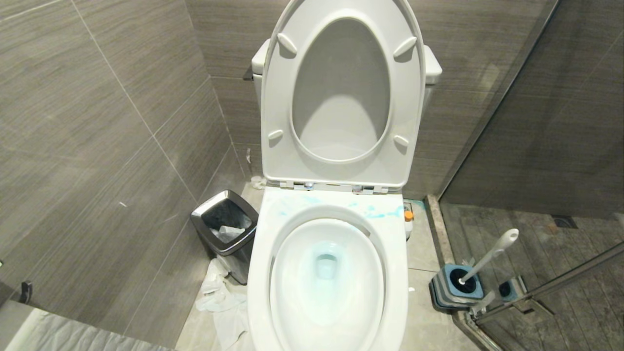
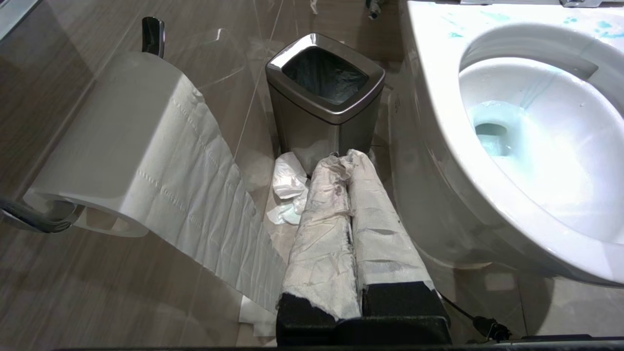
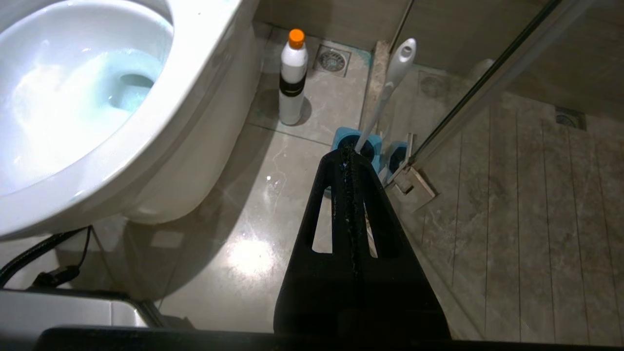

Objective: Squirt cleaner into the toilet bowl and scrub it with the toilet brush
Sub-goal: Flush the toilet

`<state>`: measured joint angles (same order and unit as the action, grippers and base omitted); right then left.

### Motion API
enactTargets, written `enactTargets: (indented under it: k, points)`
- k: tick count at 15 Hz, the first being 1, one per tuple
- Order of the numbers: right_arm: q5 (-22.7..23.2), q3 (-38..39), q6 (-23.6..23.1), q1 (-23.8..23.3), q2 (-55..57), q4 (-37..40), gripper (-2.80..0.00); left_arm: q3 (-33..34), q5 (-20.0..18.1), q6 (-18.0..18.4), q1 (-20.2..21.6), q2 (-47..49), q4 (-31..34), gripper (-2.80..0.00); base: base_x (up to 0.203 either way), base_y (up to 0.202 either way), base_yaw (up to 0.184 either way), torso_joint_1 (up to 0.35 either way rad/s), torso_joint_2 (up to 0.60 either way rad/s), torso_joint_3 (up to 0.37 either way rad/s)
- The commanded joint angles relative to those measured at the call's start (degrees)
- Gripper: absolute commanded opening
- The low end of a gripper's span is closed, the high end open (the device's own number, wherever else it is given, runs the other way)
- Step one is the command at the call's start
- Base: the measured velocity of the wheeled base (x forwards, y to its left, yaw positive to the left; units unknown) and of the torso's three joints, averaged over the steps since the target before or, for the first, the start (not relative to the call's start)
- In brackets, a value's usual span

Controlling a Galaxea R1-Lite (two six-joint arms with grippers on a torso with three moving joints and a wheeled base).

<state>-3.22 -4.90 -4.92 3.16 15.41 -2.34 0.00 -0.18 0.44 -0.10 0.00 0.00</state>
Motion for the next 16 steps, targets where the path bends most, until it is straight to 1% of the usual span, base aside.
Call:
enactTargets:
  k: [1,3,4,5,6,8,11,14,16]
  points:
    - [-0.2,2.3,-0.4,0.8,-0.3,-1.7,-2.80,0.1,0.0,0.0,0.0,0.0,0.1,-2.80,0.000,0.000,0.000,0.000,0.00,0.000]
    - [0.0,4.3,-0.8,0.7,-0.5,-3.6,-2.80,0.1,0.0,0.0,0.0,0.0,0.1,-2.80,0.000,0.000,0.000,0.000,0.00,0.000]
    - [0.7,5.2,-0.8,-0.5,-1.9,-4.3,-2.80,0.1,0.0,0.0,0.0,0.0,0.0,-2.80,0.000,0.000,0.000,0.000,0.00,0.000]
    - [2.7,5.9,-0.8,-2.4,-4.1,-4.0,-2.80,0.1,0.0,0.0,0.0,0.0,0.0,-2.80,0.000,0.000,0.000,0.000,0.00,0.000]
    - [4.2,6.3,-0.7,-3.2,-5.3,-2.9,-2.80,0.1,0.0,0.0,0.0,0.0,0.0,-2.80,0.000,0.000,0.000,0.000,0.00,0.000]
    - [4.3,6.3,-0.3,-3.2,-7.5,-1.6,-2.80,0.1,0.0,0.0,0.0,0.0,0.0,-2.80,0.000,0.000,0.000,0.000,0.00,0.000]
    - [4.3,6.3,1.2,-3.2,-10.8,-1.4,-2.80,0.1,0.0,0.0,0.0,0.0,0.1,-2.80,0.000,0.000,0.000,0.000,0.00,0.000]
    - [4.2,6.3,1.5,-3.2,-15.6,-1.1,-2.80,0.1,0.0,0.0,0.0,0.0,0.0,-2.80,0.000,0.000,0.000,0.000,0.00,0.000]
    - [4.2,6.3,2.2,-3.2,-15.4,-1.3,-2.80,0.1,0.0,0.0,0.0,0.0,0.0,-2.80,0.000,0.000,0.000,0.000,0.00,0.000]
